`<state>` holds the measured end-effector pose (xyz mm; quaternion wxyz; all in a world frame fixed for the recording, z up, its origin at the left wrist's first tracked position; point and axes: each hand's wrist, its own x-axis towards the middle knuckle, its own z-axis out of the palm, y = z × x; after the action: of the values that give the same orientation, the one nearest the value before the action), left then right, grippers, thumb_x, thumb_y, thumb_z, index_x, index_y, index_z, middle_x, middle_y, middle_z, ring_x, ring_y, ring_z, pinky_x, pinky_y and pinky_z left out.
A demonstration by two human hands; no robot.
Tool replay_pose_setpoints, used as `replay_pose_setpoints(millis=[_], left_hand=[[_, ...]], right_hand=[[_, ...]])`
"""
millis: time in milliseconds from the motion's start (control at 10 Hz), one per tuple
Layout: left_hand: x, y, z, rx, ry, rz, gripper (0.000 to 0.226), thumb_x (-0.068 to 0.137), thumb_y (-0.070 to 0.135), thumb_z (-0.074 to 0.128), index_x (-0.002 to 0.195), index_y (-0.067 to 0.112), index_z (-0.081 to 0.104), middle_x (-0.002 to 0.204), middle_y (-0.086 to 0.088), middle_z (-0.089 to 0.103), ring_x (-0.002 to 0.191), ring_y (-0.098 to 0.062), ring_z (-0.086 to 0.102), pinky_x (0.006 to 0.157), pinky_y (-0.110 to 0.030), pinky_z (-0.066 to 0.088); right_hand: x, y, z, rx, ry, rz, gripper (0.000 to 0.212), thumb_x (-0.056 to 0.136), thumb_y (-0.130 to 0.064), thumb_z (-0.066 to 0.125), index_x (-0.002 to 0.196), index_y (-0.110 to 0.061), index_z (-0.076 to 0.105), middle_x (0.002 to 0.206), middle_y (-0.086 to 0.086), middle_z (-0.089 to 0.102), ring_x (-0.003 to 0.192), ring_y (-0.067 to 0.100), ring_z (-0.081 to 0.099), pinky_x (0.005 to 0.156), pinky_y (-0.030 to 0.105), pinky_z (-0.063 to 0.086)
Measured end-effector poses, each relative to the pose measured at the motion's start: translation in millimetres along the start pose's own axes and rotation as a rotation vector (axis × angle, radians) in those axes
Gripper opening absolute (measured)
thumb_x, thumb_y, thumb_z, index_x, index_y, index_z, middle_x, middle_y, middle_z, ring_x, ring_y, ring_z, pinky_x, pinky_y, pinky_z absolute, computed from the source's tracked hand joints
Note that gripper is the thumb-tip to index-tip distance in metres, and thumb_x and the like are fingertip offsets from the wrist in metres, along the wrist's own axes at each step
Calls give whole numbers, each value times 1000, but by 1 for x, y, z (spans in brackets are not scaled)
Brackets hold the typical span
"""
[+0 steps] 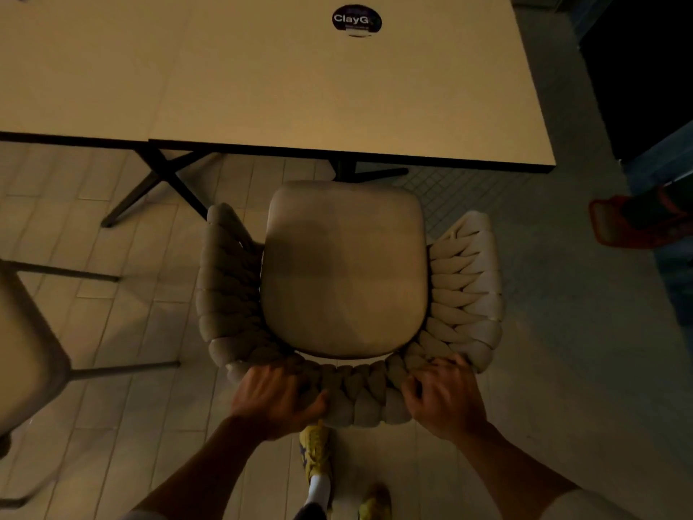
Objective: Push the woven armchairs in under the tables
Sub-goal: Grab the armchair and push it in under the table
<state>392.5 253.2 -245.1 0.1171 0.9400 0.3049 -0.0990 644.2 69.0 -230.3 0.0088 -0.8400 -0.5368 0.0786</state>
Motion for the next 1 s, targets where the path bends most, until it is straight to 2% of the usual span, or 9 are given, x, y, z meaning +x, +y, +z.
replay_pose_setpoints(millis=[100,200,300,400,500,600,800,900,1000], left_hand=[[6,-1,-9,-31,12,65,80,89,81,13,89,30,75,71,8,68,60,-14,64,56,-25,40],[14,-3,-16,-45,34,77,86,86,82,9,91,29,76,74,7,71,64,-18,68,53,-19,22],[22,-6,-19,-15,75,88,81,88,81,14,83,28,75,67,8,67,57,-15,65,53,-14,15],[25,-9,-8,-18,29,78,79,91,84,18,75,25,69,59,7,60,52,-15,57,51,-20,34],[31,-9,-17,-23,46,84,79,90,82,17,72,25,69,55,8,58,48,-15,56,50,-17,14],[36,-8,-30,-22,60,94,77,89,78,15,76,28,73,58,10,62,50,-13,61,54,-14,9],[39,-11,-20,-33,61,90,87,88,81,8,93,27,75,75,7,70,67,-18,67,58,-26,40],[42,-11,-21,-12,34,75,73,90,79,27,95,24,75,75,6,70,68,-19,67,63,-29,46],[46,-13,-21,14,15,72,74,88,79,27,94,23,75,73,5,70,68,-20,67,64,-29,47]], right_hand=[[8,1,-1,25,-8,9,35,85,-35,57,51,-24,58,54,-7,61,63,16,61,77,37,40],[17,1,-3,23,-17,21,33,85,-35,56,54,-25,60,57,-7,63,65,16,62,79,37,41],[24,3,-1,7,-43,40,33,85,-35,56,55,-24,64,58,-6,65,67,15,63,81,37,40],[29,4,-2,3,-35,60,34,83,-36,54,52,-23,62,54,-5,62,64,16,61,81,37,39],[36,4,-5,0,-32,62,36,83,-36,53,50,-23,59,52,-3,61,62,17,60,80,38,40],[40,3,-6,-19,-40,62,34,83,-34,54,51,-23,61,54,-2,63,63,17,61,80,37,39],[42,5,-7,-13,-43,44,38,85,-38,51,53,-23,63,54,-3,64,63,19,63,80,37,40],[45,5,-7,-27,-36,34,38,85,-38,50,53,-23,63,56,-4,64,64,18,63,81,38,40],[48,5,-9,-36,-21,31,37,84,-37,50,53,-23,63,54,-4,62,62,18,61,81,37,39]])
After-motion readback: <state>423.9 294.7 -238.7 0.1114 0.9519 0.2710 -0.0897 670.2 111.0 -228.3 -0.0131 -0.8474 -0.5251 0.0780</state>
